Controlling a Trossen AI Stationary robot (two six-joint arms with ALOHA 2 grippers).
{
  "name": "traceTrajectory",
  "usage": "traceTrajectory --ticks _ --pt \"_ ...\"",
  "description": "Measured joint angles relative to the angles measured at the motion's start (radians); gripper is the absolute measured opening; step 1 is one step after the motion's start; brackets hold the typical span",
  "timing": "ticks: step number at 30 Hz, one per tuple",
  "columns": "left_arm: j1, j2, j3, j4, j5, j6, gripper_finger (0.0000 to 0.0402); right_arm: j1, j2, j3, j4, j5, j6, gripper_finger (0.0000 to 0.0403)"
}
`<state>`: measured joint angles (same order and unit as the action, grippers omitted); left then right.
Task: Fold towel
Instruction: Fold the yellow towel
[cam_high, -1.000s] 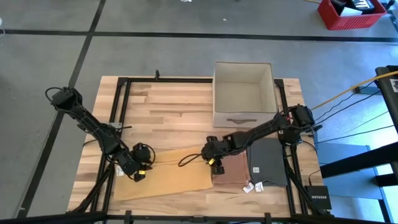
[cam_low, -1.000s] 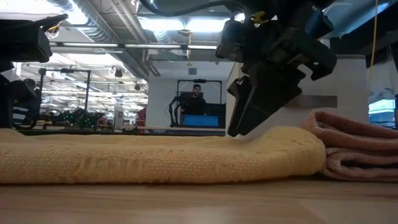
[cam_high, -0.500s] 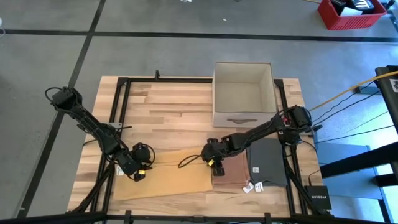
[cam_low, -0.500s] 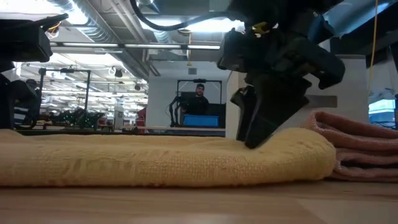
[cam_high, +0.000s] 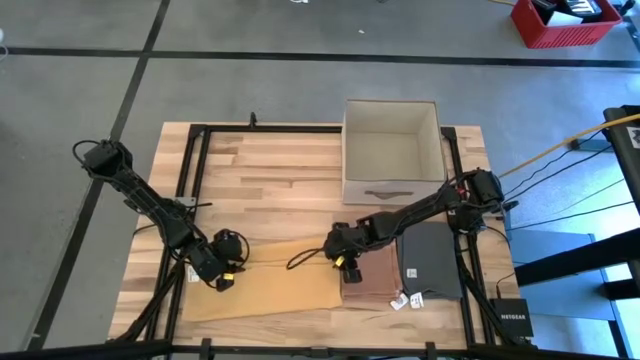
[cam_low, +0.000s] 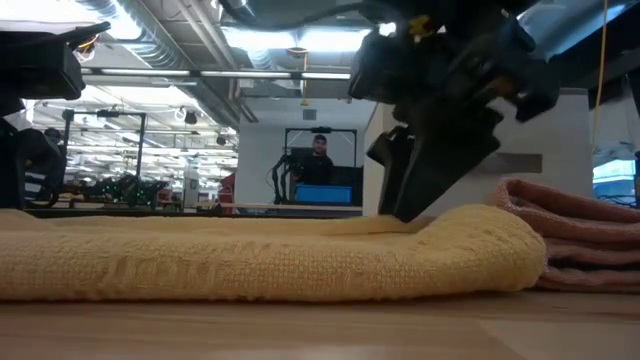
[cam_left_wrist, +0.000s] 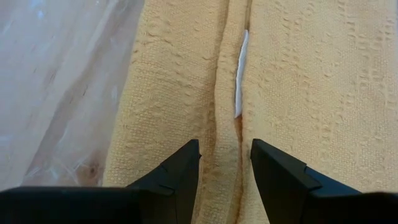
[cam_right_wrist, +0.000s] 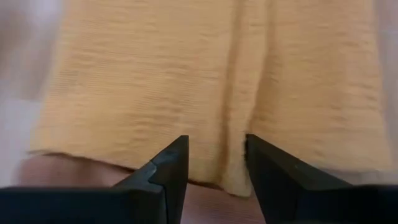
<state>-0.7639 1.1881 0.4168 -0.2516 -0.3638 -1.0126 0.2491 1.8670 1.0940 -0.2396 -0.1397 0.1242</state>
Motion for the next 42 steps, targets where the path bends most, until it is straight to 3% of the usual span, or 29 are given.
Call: traceTrajectory --ticks 4,9,15,27,39,42 --pt "0.000 0.000 0.000 0.000 0.000 0.000 0.0138 -0.001 0.000 -0.009 -0.004 0.034 0.001 0.0159" --pt "0.000 0.000 0.000 0.000 0.000 0.000 0.0138 0.000 0.000 -0.009 0.002 -0.054 0.001 0.0159" --pt "0.000 0.000 0.000 0.000 -0.003 -0.001 0.0138 0.000 0.025 -0.010 0.003 -0.004 0.001 0.0159" --pt "0.001 0.000 0.000 -0.002 -0.006 -0.001 0.0138 0.000 0.022 0.009 0.006 -0.061 -0.001 0.0156" --pt "0.001 0.000 0.000 -0.001 -0.005 0.003 0.0138 0.006 0.050 0.012 0.006 -0.040 0.000 0.0045" --pt "0.001 -0.001 0.005 -0.008 0.036 0.015 0.0138 0.006 0.048 0.012 0.005 -0.035 -0.012 0.0019"
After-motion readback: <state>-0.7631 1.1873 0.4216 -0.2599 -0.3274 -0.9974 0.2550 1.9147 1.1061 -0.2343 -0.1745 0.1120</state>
